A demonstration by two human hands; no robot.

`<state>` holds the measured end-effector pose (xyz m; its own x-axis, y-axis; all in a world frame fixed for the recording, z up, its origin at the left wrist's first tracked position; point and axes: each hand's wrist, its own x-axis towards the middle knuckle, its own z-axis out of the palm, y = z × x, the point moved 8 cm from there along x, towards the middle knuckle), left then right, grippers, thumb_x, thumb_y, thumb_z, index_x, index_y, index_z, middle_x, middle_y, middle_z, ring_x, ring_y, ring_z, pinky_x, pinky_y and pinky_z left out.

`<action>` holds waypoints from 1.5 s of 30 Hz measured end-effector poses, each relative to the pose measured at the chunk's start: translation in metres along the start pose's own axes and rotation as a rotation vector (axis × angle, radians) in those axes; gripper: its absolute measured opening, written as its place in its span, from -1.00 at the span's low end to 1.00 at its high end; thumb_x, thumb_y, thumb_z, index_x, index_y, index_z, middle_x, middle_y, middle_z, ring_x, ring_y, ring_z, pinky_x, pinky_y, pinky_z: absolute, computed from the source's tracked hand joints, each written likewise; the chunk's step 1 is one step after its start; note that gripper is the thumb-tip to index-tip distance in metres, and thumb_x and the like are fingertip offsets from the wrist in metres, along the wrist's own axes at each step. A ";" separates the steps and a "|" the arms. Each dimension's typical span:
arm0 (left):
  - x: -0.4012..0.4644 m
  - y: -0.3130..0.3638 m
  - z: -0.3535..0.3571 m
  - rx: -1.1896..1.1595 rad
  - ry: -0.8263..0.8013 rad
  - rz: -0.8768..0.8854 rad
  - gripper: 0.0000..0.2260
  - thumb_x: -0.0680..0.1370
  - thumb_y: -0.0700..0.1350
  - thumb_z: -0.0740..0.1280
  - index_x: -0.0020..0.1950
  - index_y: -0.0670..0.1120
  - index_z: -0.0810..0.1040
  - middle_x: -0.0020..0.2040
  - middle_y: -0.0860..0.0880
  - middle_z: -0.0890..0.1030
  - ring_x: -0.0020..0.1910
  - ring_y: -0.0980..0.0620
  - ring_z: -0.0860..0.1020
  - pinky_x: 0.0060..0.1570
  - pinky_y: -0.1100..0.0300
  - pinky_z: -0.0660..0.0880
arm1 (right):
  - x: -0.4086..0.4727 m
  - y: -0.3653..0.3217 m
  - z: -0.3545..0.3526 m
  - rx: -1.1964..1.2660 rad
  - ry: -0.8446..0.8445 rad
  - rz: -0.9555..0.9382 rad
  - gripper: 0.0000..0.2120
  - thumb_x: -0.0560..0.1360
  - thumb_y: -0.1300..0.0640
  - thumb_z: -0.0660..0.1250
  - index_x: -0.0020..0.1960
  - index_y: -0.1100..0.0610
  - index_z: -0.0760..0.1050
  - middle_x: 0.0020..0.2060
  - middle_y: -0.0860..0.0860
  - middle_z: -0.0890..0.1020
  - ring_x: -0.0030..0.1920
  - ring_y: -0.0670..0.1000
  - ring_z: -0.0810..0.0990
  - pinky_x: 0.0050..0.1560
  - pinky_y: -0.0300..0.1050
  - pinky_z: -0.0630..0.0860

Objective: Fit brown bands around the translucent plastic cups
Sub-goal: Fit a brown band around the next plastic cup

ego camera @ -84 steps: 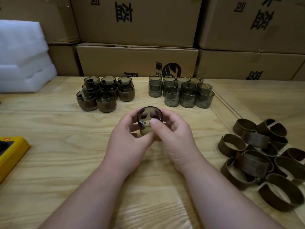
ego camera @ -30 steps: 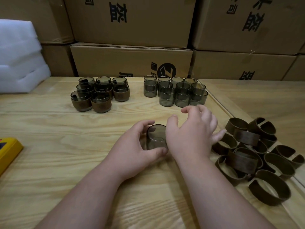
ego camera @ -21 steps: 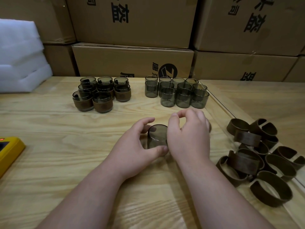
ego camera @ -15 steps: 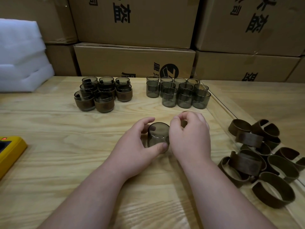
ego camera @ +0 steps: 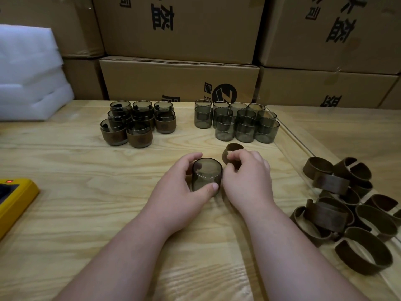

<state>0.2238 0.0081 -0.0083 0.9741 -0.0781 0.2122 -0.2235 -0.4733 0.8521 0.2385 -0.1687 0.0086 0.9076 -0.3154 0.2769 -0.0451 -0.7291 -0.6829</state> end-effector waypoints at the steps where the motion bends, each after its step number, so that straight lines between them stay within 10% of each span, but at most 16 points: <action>1: 0.000 0.000 -0.001 -0.003 0.010 -0.003 -0.39 0.45 0.01 0.56 0.42 0.28 0.40 0.22 0.28 0.56 0.22 0.41 0.48 0.12 0.49 0.35 | -0.001 -0.001 -0.001 -0.002 0.022 0.001 -0.78 0.52 0.06 0.32 0.16 -0.10 0.55 0.09 -0.15 0.49 0.26 0.02 0.40 0.29 -0.01 0.39; 11: 0.004 -0.004 -0.009 -0.047 0.109 -0.015 -0.30 0.40 -0.02 0.62 0.39 0.36 0.35 0.29 0.23 0.49 0.11 0.24 0.55 0.11 0.27 0.52 | -0.007 -0.017 -0.020 0.185 0.232 -0.171 -0.87 0.59 0.13 0.35 0.08 0.01 0.65 -0.09 -0.19 0.52 0.11 -0.02 0.50 0.09 -0.18 0.38; 22: -0.004 0.021 -0.013 -0.070 0.117 0.166 -0.58 0.39 0.01 0.43 0.24 0.28 0.56 0.18 0.32 0.63 0.23 0.26 0.55 0.14 0.40 0.43 | -0.046 -0.074 -0.016 0.284 0.163 -0.648 -0.88 0.53 0.22 0.38 0.01 0.10 0.68 -0.14 -0.05 0.66 -0.03 0.05 0.58 0.08 0.08 0.50; 27: -0.005 0.024 -0.019 -0.175 0.180 0.147 -0.58 0.36 0.15 0.43 0.22 0.30 0.56 0.11 0.39 0.64 0.16 0.37 0.57 0.03 0.55 0.39 | -0.045 -0.071 -0.022 0.388 0.201 -0.617 -0.83 0.52 0.24 0.37 0.08 0.14 0.66 0.02 0.00 0.62 0.13 0.05 0.55 0.23 -0.16 0.44; 33: -0.005 0.009 -0.026 -0.430 0.255 0.059 -0.43 0.29 0.26 0.47 0.27 0.19 0.46 0.10 0.14 0.73 0.12 0.04 0.67 0.22 -0.21 0.55 | -0.035 -0.058 -0.012 0.453 0.068 -0.466 -0.73 0.59 0.05 0.30 0.27 0.01 0.58 0.11 -0.24 0.56 0.23 -0.19 0.50 0.26 -0.31 0.41; 40: -0.002 0.008 -0.026 -0.476 0.235 0.083 -0.62 0.46 0.02 0.41 0.28 0.21 0.56 0.14 0.11 0.70 0.14 0.23 0.64 -0.03 0.42 0.55 | -0.031 -0.054 -0.013 0.522 0.041 -0.420 -0.65 0.52 0.00 0.40 0.29 0.03 0.61 0.09 -0.30 0.57 0.19 -0.19 0.57 0.23 -0.34 0.47; 45: -0.001 0.006 -0.029 -0.485 0.265 0.061 -0.61 0.42 0.13 0.47 0.25 0.26 0.59 0.14 0.12 0.71 0.11 0.26 0.65 -0.06 0.45 0.53 | -0.027 -0.051 -0.015 0.540 0.010 -0.419 -0.63 0.49 0.02 0.45 0.28 0.03 0.63 0.11 -0.31 0.57 0.19 -0.19 0.58 0.24 -0.28 0.51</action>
<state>0.2208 0.0310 0.0112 0.9310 0.1606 0.3279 -0.3304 -0.0117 0.9438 0.2096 -0.1318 0.0461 0.7991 -0.0803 0.5958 0.5261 -0.3862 -0.7577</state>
